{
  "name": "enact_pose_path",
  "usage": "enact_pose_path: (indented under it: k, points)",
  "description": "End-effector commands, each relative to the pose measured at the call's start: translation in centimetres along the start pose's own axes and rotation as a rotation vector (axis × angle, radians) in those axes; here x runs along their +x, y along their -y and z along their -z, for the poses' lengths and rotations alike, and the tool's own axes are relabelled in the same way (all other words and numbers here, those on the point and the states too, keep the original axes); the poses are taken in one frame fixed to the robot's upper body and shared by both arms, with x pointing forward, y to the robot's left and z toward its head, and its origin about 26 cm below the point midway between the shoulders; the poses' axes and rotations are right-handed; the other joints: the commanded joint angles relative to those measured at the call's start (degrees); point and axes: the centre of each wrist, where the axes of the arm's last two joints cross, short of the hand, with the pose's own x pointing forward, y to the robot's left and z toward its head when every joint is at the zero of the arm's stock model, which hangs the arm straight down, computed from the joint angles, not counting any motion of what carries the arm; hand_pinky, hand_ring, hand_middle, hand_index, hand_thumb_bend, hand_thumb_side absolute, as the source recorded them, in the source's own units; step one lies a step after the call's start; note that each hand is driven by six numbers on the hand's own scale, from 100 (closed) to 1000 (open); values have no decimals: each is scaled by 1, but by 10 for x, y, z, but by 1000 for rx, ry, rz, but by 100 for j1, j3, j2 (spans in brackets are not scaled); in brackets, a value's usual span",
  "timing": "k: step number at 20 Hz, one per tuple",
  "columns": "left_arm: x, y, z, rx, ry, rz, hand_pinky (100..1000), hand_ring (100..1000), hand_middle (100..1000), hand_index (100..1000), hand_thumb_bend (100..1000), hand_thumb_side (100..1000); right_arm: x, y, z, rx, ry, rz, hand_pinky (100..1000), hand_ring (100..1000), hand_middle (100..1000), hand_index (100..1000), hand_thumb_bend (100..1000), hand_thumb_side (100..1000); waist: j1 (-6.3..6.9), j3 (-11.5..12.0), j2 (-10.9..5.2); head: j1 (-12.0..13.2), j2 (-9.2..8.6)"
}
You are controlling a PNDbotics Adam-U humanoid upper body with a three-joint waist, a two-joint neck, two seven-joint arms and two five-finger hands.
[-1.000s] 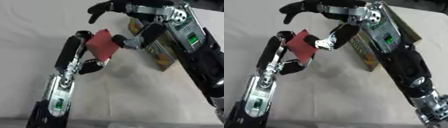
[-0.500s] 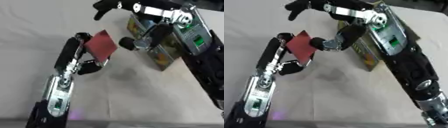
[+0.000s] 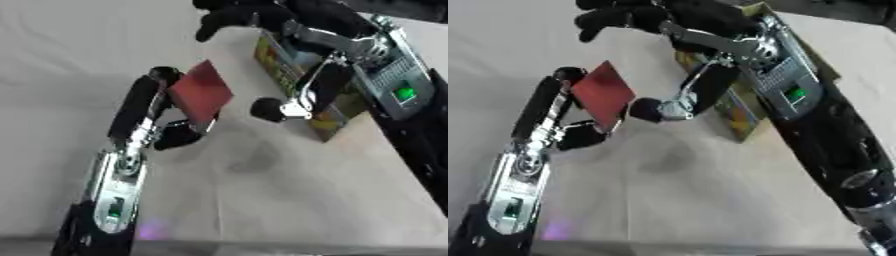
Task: Pick up the objects with one hand, pass them to the other hand, and then place them into the box on the other side of the table.
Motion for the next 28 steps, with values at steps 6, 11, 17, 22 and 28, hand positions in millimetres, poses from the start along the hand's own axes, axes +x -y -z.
enact_pose_path:
  k: [6, 11, 17, 22, 28]
  points:
    - [12, -10, 3, 12, 52, -9, 396, 385, 433, 509, 100, 370, 12, 16, 10, 164, 210, -213, 883, 1000, 794, 918, 357, 706, -51, 13, -148, -2, 30]
    - [14, -10, 4, 4, 59, -11, 397, 385, 433, 509, 100, 371, 11, 12, 13, 182, 203, -237, 877, 1000, 794, 914, 353, 704, -71, 50, -132, -9, 30]
    - [18, -10, 5, -11, 84, -10, 397, 385, 433, 508, 100, 368, 6, 9, 15, 189, 183, -263, 871, 1000, 795, 912, 350, 703, -93, 96, -92, -31, 30]
    - [20, -10, 5, -21, 91, -11, 397, 385, 433, 508, 100, 371, -1, 4, 13, 196, 154, -267, 868, 1000, 787, 917, 346, 702, -101, 146, -57, -55, 30]
    - [20, -9, 4, -28, 95, -14, 398, 385, 434, 508, 100, 373, -9, 0, 9, 191, 121, -261, 863, 1000, 777, 908, 340, 700, -106, 169, -37, -82, 30]
